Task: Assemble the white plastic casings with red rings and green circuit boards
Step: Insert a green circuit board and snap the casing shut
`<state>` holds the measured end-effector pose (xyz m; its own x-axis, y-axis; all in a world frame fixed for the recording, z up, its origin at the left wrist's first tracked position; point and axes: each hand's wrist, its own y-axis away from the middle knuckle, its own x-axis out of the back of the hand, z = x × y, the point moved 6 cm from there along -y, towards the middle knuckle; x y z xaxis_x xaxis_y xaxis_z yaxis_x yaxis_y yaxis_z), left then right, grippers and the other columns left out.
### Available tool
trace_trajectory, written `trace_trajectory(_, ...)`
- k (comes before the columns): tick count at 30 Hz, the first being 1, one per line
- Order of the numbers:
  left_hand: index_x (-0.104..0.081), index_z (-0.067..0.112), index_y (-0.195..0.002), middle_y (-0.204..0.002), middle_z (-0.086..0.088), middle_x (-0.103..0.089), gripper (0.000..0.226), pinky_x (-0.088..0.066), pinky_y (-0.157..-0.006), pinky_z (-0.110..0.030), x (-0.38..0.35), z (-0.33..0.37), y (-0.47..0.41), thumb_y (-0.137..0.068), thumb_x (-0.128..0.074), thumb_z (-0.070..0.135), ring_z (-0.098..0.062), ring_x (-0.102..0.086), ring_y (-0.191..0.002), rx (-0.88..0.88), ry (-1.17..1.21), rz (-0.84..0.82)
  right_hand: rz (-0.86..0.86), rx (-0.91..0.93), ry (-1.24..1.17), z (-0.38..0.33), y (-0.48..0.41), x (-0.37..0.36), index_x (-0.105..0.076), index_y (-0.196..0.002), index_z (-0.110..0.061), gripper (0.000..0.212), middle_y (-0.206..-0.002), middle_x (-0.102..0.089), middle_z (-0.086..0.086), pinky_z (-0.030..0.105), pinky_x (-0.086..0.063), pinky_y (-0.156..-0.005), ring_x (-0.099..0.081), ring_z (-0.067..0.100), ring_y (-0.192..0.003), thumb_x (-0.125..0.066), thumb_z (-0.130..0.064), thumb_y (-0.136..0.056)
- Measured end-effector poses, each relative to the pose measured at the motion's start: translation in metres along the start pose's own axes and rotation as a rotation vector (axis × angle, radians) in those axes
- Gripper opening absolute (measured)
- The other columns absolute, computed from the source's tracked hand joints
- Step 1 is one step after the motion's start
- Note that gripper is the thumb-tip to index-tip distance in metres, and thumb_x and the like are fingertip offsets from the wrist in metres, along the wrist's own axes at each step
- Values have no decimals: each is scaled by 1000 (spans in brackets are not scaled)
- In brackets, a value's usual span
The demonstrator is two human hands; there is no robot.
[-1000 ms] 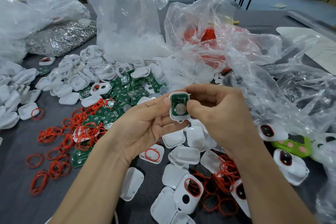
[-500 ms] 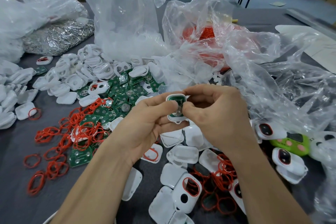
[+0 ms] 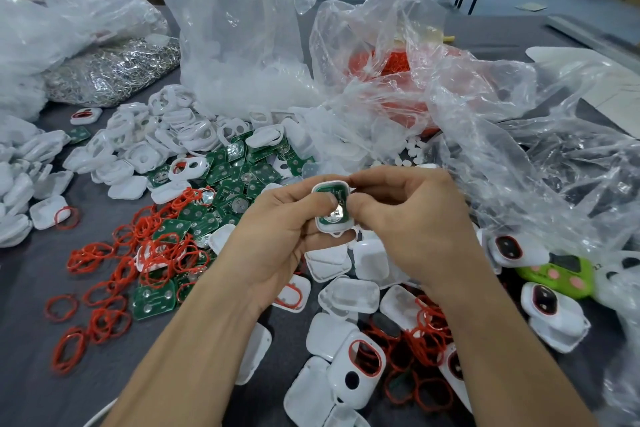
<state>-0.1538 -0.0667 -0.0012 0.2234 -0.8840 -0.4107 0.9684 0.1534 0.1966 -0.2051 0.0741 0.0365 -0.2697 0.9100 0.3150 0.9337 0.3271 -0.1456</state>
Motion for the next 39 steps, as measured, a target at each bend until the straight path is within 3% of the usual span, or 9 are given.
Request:
trace_trajectory(3, -84, 17, -88, -91, -15, -78, 39, -62, -63, -29, -1, 1, 0, -96, -53, -4, -21, -77, -75, -2, -3, 7, -98, -163, -201, 13, -5, 0, -83, -91, -22, 22, -84, -81, 1, 37, -64, -77, -78, 20, -79, -72, -3, -90)
trace_trajectory(9, -84, 17, -85, -88, -15, -78, 42, -62, -61, -27, -3, 1, 1, -97, -51, -5, -20, -77, -72, 6, 11, 6, -166, -222, -312, 18, -4, -3, -80, -102, -12, 21, -90, -81, 8, 32, -63, -73, -79, 24, -83, -68, 2, -92)
trace_trajectory(12, -84, 16, -87, -88, -16, -78, 40, -62, -61, -28, -1, 1, 1, -97, -52, -6, -21, -76, -72, -1, 10, 16, -171, -193, -315, 17, -3, -3, -80, -104, -11, 20, -92, -81, 9, 38, -64, -79, -79, 26, -86, -72, 1, -90)
trace_trajectory(17, -83, 13, -92, -93, -21, -77, 34, -62, -63, -29, 0, 0, 0, -94, -55, -6, -30, -76, -79, -27, -10, 33, -159, -118, -251, 14, -2, -4, -80, -105, -14, 24, -91, -81, 2, 33, -65, -75, -79, 20, -86, -73, 2, -88)
trace_trajectory(26, -82, 9, -95, -92, -21, -76, 32, -62, -67, -32, -1, 2, 2, -93, -55, -9, -26, -75, -78, -86, -56, 61, -248, -132, -318, 17, -3, -8, -79, -109, -12, 39, -96, -81, 8, 31, -63, -75, -79, 24, -91, -60, 15, -89)
trace_trajectory(39, -84, 15, -85, -87, -14, -78, 40, -61, -57, -27, -1, 2, 2, -96, -51, -5, -20, -76, -69, 19, 82, 11, -259, -208, -465, 10, 0, -4, -76, -109, -3, 29, -96, -79, 16, 27, -62, -69, -78, 27, -86, -62, 14, -90)
